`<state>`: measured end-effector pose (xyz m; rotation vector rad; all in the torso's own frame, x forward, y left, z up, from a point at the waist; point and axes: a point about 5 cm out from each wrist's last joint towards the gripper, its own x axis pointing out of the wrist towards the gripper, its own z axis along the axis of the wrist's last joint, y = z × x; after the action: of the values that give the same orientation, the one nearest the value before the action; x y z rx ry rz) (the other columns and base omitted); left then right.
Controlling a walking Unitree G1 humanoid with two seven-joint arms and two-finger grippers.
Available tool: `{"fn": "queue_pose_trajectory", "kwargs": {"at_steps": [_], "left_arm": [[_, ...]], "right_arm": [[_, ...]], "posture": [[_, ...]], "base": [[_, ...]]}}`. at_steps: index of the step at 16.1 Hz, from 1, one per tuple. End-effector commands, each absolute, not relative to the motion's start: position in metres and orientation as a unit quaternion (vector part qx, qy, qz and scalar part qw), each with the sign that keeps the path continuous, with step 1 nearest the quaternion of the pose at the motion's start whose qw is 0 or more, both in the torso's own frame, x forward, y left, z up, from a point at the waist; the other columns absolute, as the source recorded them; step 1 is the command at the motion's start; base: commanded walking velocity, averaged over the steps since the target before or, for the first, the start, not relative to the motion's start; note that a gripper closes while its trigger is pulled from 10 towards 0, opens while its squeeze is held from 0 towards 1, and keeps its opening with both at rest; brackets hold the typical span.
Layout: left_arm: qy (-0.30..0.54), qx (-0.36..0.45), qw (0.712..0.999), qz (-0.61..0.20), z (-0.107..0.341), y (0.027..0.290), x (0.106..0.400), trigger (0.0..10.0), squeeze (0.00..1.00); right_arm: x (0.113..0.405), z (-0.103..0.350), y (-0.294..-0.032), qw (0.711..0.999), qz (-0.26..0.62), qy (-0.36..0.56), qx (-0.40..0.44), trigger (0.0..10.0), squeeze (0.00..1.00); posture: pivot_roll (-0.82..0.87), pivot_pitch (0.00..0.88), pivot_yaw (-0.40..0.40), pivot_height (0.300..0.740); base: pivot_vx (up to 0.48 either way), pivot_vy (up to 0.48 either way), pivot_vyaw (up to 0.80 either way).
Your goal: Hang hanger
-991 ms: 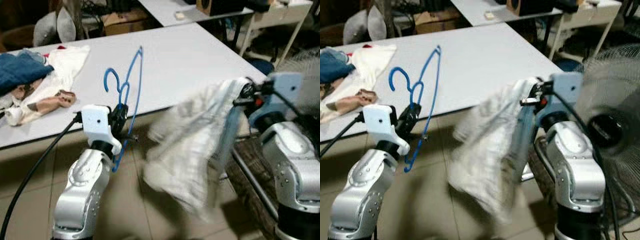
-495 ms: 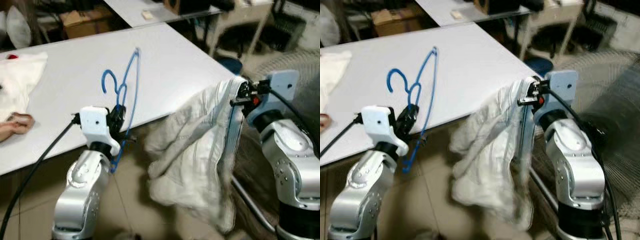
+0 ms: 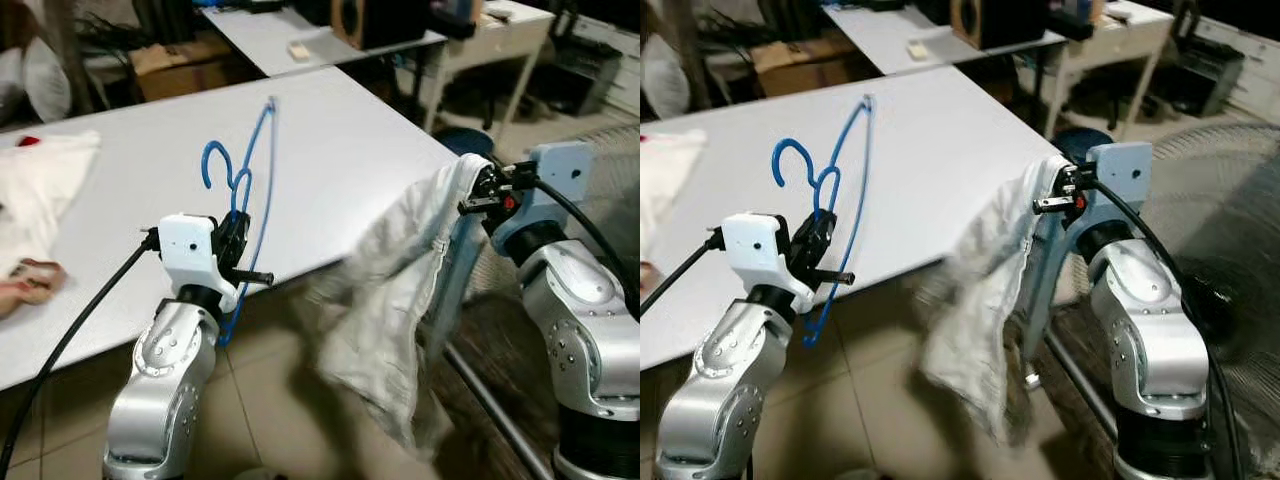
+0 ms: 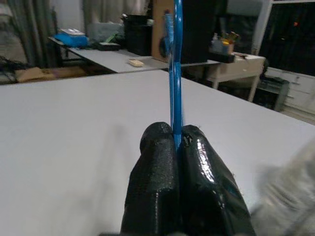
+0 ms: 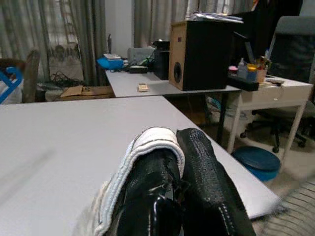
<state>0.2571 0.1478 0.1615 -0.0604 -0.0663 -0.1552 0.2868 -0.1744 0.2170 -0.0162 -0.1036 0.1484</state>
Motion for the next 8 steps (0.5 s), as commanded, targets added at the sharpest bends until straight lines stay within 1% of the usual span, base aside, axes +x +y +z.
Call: {"fn": "queue_pose_trajectory", "kwargs": {"at_steps": [1,8], "left_arm": [[-0.035,-0.026,0.997,-0.071,0.1627,0.1530,0.2572,10.0,0.00],[-0.039,-0.030,0.997,-0.068,0.1645,0.1533,0.2572,10.0,0.00]], "right_arm": [[0.2855,0.2305,-0.1742,0.994,0.071,-0.086,-0.013,10.0,0.00],[0.2864,0.2280,-0.1742,0.994,0.070,-0.083,-0.003,10.0,0.00]], "posture": [[-0.13,0.043,0.022,0.740],[-0.12,0.041,0.017,0.740]], "base": [[0.375,0.000,0.00],[0.378,0.000,0.00]]}}
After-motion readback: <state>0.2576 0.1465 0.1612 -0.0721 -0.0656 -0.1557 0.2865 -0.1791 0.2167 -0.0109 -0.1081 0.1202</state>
